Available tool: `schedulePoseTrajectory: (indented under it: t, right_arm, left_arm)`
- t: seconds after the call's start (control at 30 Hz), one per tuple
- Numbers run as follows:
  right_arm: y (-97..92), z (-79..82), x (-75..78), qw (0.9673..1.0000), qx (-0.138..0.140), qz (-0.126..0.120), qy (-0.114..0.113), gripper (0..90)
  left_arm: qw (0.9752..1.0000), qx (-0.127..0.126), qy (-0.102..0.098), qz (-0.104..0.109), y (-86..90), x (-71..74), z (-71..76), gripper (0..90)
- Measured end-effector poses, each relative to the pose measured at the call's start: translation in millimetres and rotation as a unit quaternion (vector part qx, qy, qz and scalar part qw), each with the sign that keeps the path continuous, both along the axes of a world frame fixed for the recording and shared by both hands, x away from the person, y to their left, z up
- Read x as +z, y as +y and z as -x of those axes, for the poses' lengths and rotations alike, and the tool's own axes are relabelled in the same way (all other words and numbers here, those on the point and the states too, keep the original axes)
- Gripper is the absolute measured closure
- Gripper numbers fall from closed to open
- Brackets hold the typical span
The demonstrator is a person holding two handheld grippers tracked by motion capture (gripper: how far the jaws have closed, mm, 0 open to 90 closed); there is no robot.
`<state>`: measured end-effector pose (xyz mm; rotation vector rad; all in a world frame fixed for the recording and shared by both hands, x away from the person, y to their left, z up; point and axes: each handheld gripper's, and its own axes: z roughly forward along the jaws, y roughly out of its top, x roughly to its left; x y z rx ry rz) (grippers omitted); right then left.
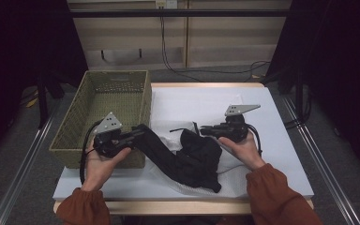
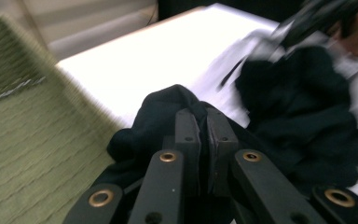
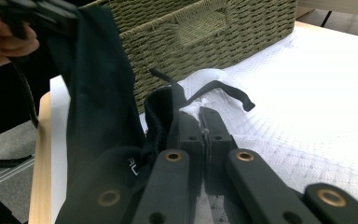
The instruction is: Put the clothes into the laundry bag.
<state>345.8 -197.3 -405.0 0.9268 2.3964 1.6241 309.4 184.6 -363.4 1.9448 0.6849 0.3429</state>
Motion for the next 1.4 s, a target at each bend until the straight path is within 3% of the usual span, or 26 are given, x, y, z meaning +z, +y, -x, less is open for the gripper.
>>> schedulePoseTrajectory:
  t: [0.2,0.27,0.63,0.87,1.2,1.4]
  right_arm:
    - [-0.2,0.1,-0.1,1.0,0.0,-0.001,0.001,89.2]
    - [0.0,-0.5,-0.8,1.0,0.001,-0.001,0.003,89.2]
    - [-0.4,-0.9,-0.9,1.0,0.001,-0.004,0.006,89.3]
    - [-0.4,-1.2,-1.0,1.0,0.003,-0.005,0.007,89.3]
    - [-0.6,-1.3,-1.3,1.0,0.004,-0.006,0.006,89.3]
    - [-0.2,-0.8,-1.5,1.0,0.004,-0.005,0.007,89.3]
  left_arm:
    - [0.9989,-0.039,-0.022,0.013,-26.3,15.4,8.6,85.3]
    - [0.9985,-0.046,-0.029,0.008,-34.3,19.5,10.4,85.3]
    - [0.9956,-0.087,-0.032,0.016,-75.4,26.8,10.1,85.3]
    - [0.9916,-0.125,-0.031,0.011,-104.0,34.2,8.5,85.3]
    - [0.9866,-0.162,-0.017,0.016,-134.6,28.2,9.3,85.2]
    - [0.9868,-0.16,0.008,0.024,-136.8,6.6,4.4,85.1]
